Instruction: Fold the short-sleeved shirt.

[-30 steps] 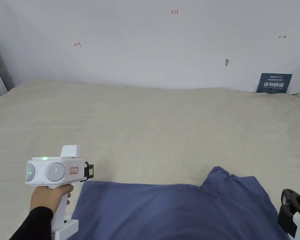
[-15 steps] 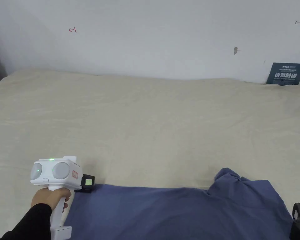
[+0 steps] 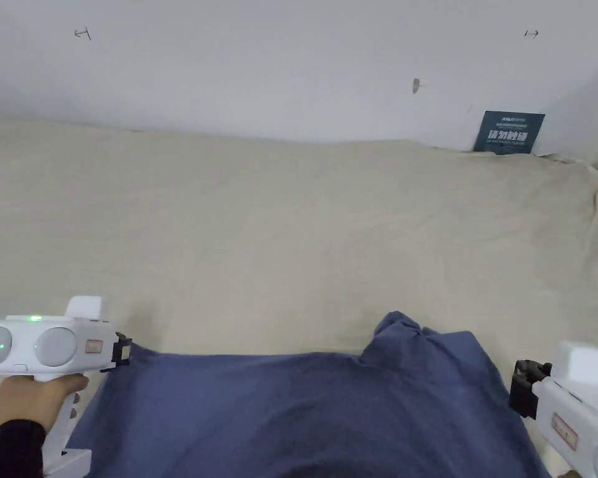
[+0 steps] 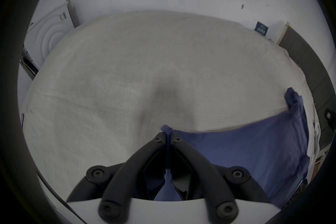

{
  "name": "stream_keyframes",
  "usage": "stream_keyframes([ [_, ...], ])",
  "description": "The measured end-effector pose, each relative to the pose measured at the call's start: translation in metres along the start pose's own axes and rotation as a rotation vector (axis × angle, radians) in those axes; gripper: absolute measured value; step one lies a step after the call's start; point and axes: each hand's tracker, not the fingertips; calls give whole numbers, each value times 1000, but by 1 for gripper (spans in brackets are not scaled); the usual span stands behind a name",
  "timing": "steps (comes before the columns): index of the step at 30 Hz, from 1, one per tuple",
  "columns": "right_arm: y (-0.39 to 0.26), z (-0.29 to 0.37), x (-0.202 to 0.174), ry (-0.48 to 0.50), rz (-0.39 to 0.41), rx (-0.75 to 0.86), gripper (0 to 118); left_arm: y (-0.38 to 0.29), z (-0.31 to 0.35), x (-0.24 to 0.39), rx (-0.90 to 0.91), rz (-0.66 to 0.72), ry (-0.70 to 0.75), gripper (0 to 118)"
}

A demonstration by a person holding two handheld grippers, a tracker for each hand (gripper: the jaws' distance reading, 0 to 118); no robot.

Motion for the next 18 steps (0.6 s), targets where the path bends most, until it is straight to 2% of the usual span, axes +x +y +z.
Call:
stream_keyframes([
  [1,4,-12,3,11,-14,-25,23,-1,14,3,17,5,-16,0],
  [2,7,-25,6,17,-15,-41,48,-2,26,4,40,6,-33,0],
  [3,10,-38,8,35,-21,-67,67,-3,36,4,62,7,-40,0],
  [4,14,-50,8,42,-13,-99,81,-3,43,4,68,7,-41,0],
  [5,17,-63,6,19,15,-127,86,-2,51,3,73,8,-45,0],
  [8,22,-96,1,-1,33,-192,86,-3,65,4,92,3,-51,0],
  [10,24,-118,0,23,33,-238,85,-2,67,1,97,10,-53,0],
  [12,23,-135,0,33,14,-286,76,-4,68,1,96,16,-49,0],
  [13,22,-140,-1,25,10,-285,69,-4,64,-2,94,20,-47,0],
  [14,19,-142,-5,21,16,-290,54,-6,63,-3,92,27,-47,0],
  [15,17,-142,-9,21,18,-307,54,-7,62,-4,88,35,-46,0],
  [16,14,-144,-11,24,23,-324,49,-8,61,-4,84,41,-48,0],
  [17,11,-145,-13,26,41,-341,39,-8,55,-8,80,44,-49,0],
  [18,8,-139,-15,23,50,-329,17,-9,55,-8,78,46,-47,0],
])
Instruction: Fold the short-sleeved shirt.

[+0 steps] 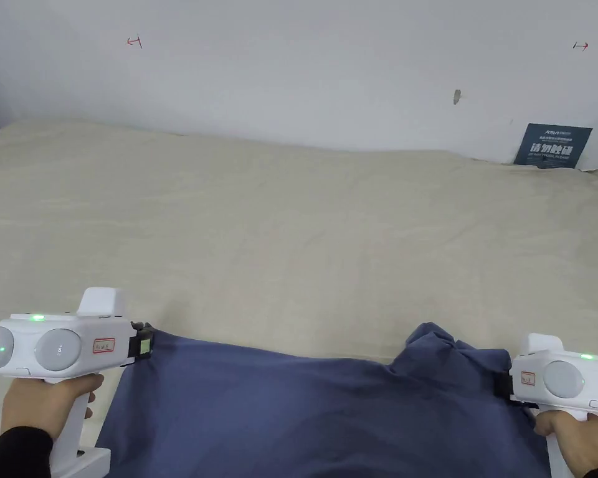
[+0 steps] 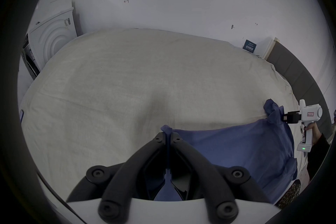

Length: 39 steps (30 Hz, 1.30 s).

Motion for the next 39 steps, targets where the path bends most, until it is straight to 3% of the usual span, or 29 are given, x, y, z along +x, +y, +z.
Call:
stream_keyframes([
  [1,-5,8,-1,1,-1,23,2,-1,1,1,-1,0,2,0],
  [3,-11,21,2,47,-32,69,1,-3,0,1,-3,-3,7,0],
  [7,-20,63,4,47,11,146,1,-7,6,0,6,13,19,0],
  [20,-88,204,54,166,23,345,1,-44,75,-11,51,64,40,0],
  [27,-159,245,63,213,-1,345,1,-98,119,-18,40,60,22,0],
  [34,-226,251,63,182,-12,281,1,-159,133,-22,-21,57,27,0],
  [39,-271,232,66,172,-87,204,1,-198,129,-27,-63,84,30,0],
])
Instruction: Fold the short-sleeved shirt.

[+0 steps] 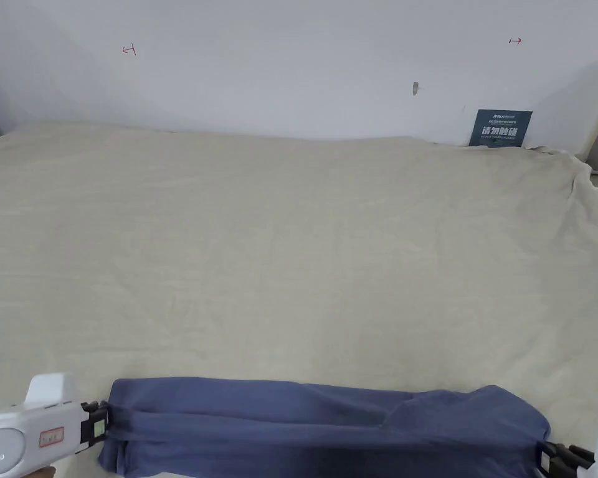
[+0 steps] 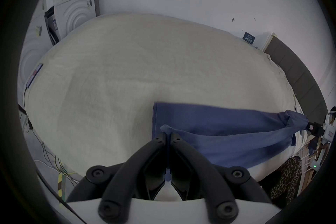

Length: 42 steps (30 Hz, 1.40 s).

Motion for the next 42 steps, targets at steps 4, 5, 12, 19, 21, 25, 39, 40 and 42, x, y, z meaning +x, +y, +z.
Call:
stream_keyframes([
  [4,-26,-14,3,-29,-47,-47,1,-21,-19,-9,-21,-4,15,0],
  [5,-32,-18,3,-39,-56,-59,1,-25,-21,-10,-22,-7,20,0],
  [12,-50,-43,-3,-117,-61,-122,1,-41,-31,-16,-13,-21,32,0],
  [19,-36,-22,-15,-145,-50,-110,35,-34,-18,-12,-9,7,24,52],
  [21,-22,-7,-22,-150,-10,-51,69,-27,-2,-8,54,29,30,79],
  [25,18,30,-42,-142,28,124,80,-4,35,5,236,18,12,98],
  [39,97,80,-123,-95,113,516,79,47,101,94,615,-146,88,86],
  [40,97,79,-127,-93,115,530,77,47,101,99,629,-147,82,81],
  [42,96,75,-131,-105,117,548,67,47,101,106,654,-144,71,64],
])
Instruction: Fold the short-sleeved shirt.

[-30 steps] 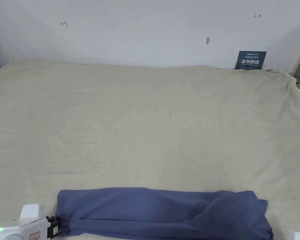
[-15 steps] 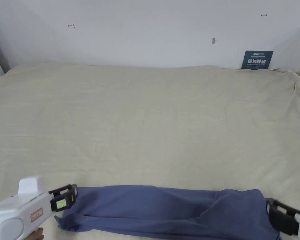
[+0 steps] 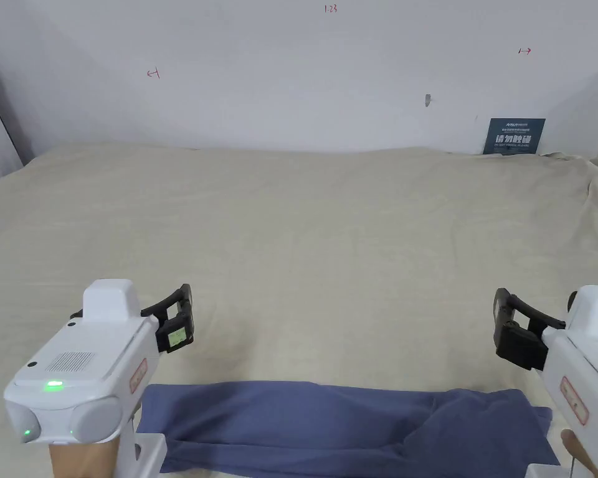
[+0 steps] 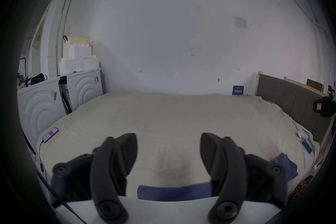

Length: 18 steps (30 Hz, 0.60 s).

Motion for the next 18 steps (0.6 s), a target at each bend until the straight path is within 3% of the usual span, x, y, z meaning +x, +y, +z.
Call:
stream_keyframes([
  [1,-1,0,-3,-10,4,10,58,0,-1,3,3,2,2,52],
  [2,-2,1,-5,-17,11,24,40,-1,-2,5,11,4,6,30],
  [4,-4,0,-5,-13,7,35,0,-4,-1,8,41,12,3,2],
  [18,-5,-8,-3,-10,7,49,0,-9,-10,-7,-63,80,-101,0],
])
